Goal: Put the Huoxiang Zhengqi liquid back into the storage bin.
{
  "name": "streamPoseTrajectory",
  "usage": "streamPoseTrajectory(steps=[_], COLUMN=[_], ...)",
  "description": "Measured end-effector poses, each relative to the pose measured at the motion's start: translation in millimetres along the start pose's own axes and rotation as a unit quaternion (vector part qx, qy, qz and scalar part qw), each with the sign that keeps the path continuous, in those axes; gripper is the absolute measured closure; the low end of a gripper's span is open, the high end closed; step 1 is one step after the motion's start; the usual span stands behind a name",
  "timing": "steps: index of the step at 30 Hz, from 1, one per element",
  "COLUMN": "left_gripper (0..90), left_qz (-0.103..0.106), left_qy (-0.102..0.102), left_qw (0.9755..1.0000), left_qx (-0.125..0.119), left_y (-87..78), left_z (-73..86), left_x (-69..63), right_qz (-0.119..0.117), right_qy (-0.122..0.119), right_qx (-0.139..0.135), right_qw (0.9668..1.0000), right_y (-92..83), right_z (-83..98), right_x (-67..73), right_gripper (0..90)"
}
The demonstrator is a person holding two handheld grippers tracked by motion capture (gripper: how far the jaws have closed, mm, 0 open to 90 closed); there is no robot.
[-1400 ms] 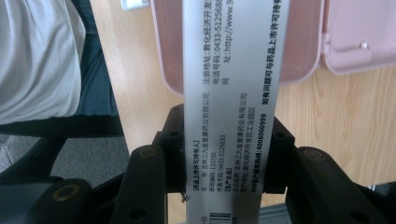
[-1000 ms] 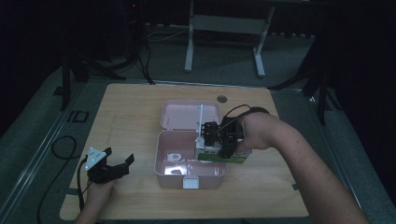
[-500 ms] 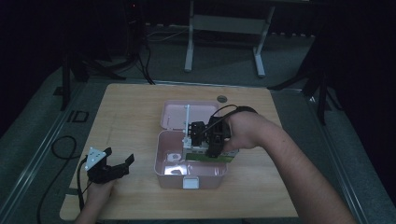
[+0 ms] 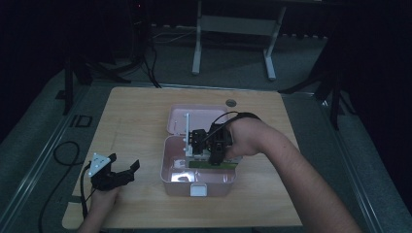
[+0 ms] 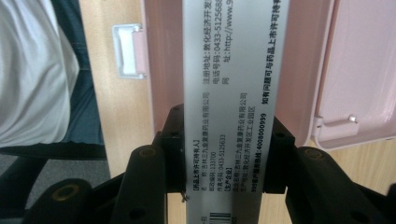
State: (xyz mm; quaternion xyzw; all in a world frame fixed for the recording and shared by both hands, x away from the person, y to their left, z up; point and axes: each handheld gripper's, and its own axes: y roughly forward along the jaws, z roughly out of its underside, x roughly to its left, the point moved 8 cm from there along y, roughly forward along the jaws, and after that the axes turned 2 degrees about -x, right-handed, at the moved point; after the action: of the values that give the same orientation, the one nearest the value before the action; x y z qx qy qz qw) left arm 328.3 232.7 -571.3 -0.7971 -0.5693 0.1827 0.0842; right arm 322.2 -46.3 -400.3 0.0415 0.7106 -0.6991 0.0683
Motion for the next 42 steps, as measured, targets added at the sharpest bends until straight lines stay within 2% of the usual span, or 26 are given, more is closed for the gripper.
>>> streamPoseTrajectory(steps=[6,20,22,25,28,34,37,42], left_gripper=[3.1,3.1,3.1,3.1,3.1,3.1,3.1,3.1], left_qz=[-0.001,-0.001,-0.001,-0.001,-0.002,0.001,0.001,0.002], left_qy=[0.0,0.0,0.0,-0.001,-0.002,0.0,-0.002,-0.002], left_qw=[1.0,1.0,1.0,1.0,1.0,1.0,1.0,1.0], left_qx=[-0.001,-0.001,-0.001,0.001,0.002,0.003,0.002,0.002], left_y=[-1.2,-1.2,-0.8,-0.6,0.0,-0.1,-0.3,0.2], left_z=[-0.3,-0.5,-0.1,0.3,0.5,0.8,0.4,0.5], left_x=[0.4,0.7,0.6,0.6,0.8,0.1,0.8,0.3], right_qz=[0.002,0.002,0.001,-0.01,-0.006,-0.014,-0.023,-0.016], right_qy=[-0.008,-0.019,-0.019,-0.003,-0.011,-0.018,-0.006,-0.013], right_qx=[-0.002,0.02,0.018,0.009,0.013,0.019,0.017,0.022], right_qw=[1.0,0.9996,0.9997,0.9999,0.9998,0.9996,0.9996,0.9995], right_y=[5.1,22.0,23.5,25.7,28.9,37.1,41.5,48.0], right_z=[-2.6,-4.4,-5.1,-4.4,-2.3,-3.5,-2.9,-1.8], right_x=[0.5,0.2,1.1,1.6,1.7,3.9,4.4,4.0], right_gripper=[61.5,61.4,61.4,61.4,61.5,61.3,61.3,61.3])
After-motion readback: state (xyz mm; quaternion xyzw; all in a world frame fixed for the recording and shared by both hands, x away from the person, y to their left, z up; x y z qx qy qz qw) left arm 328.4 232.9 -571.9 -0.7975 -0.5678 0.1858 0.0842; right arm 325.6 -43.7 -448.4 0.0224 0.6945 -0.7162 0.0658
